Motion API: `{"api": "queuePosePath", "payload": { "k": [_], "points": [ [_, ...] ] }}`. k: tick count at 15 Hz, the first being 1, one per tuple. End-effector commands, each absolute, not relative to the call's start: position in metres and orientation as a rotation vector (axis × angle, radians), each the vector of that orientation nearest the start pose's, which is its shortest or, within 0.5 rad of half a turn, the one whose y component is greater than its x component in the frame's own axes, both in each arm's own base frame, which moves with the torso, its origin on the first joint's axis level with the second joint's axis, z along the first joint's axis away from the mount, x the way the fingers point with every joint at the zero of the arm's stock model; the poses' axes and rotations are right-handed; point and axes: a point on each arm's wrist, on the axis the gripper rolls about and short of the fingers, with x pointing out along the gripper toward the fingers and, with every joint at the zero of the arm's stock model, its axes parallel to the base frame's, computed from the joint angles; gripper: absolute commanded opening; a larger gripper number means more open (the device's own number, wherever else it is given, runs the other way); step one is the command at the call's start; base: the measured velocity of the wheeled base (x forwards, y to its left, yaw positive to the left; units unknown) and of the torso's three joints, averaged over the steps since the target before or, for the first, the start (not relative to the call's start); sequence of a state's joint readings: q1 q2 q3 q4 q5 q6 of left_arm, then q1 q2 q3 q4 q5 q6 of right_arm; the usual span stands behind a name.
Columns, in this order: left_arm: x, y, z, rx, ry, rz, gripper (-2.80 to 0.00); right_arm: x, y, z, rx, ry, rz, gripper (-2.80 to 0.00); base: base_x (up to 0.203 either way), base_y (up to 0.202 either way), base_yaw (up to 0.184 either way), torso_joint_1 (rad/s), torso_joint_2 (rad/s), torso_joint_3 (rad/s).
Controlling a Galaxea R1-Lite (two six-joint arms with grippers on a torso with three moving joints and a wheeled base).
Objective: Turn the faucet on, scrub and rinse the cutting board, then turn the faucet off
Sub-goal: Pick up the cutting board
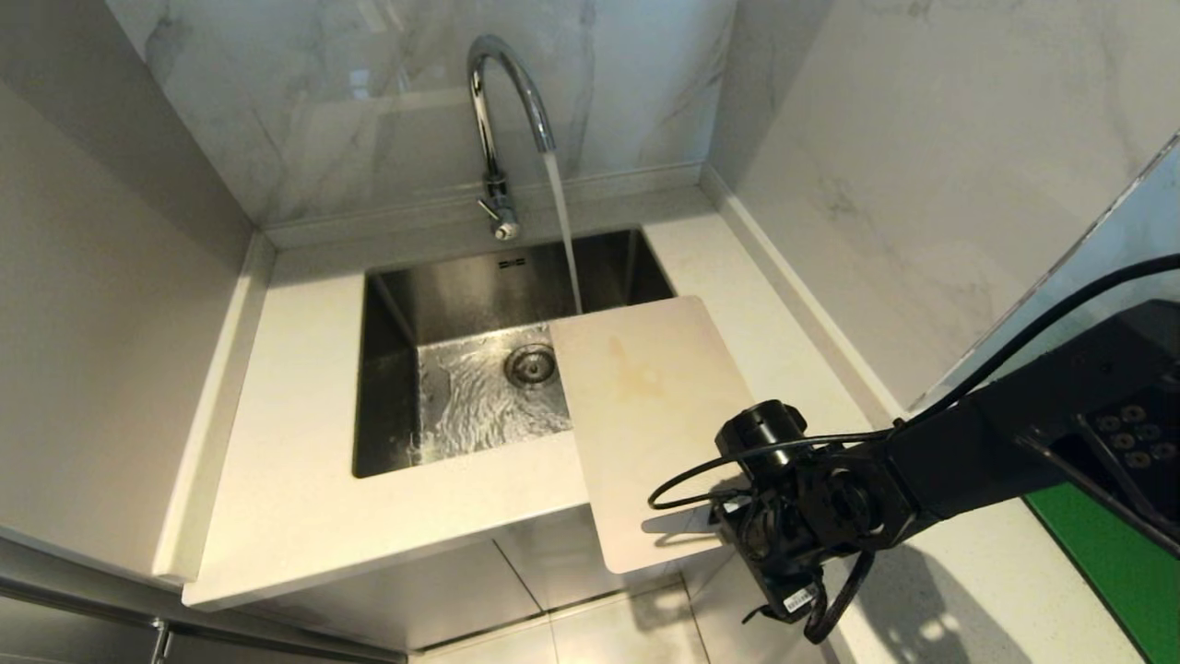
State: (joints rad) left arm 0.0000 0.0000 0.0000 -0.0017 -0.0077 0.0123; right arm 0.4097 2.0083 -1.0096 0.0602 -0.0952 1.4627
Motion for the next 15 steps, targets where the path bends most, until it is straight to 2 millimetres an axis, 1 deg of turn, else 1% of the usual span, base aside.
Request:
{"api": "queuePosePath", "payload": {
  "k": [1, 7, 14, 15],
  "points": [
    [-0.023, 0.0, 0.075, 0.012, 0.001, -0.008, -2.8, 0.312, 0.129, 0.069, 1.043, 1.007, -0.515, 0.0, 0.0, 0.0, 0.0, 0.0, 0.0, 0.0],
    [-0.023, 0.0, 0.075, 0.012, 0.001, -0.008, -2.8, 0.322, 0.131, 0.061, 1.044, 1.017, -0.522, 0.0, 0.0, 0.0, 0.0, 0.0, 0.0, 0.0],
    [-0.023, 0.0, 0.075, 0.012, 0.0, -0.008, -2.8, 0.332, 0.136, 0.059, 1.048, 1.014, -0.509, 0.0, 0.0, 0.0, 0.0, 0.0, 0.0, 0.0],
    [-0.023, 0.0, 0.075, 0.012, 0.001, -0.008, -2.8, 0.332, 0.136, 0.058, 1.045, 1.013, -0.507, -2.8, 0.0, 0.0, 0.0, 0.0, 0.0, 0.0]
  ]
}}
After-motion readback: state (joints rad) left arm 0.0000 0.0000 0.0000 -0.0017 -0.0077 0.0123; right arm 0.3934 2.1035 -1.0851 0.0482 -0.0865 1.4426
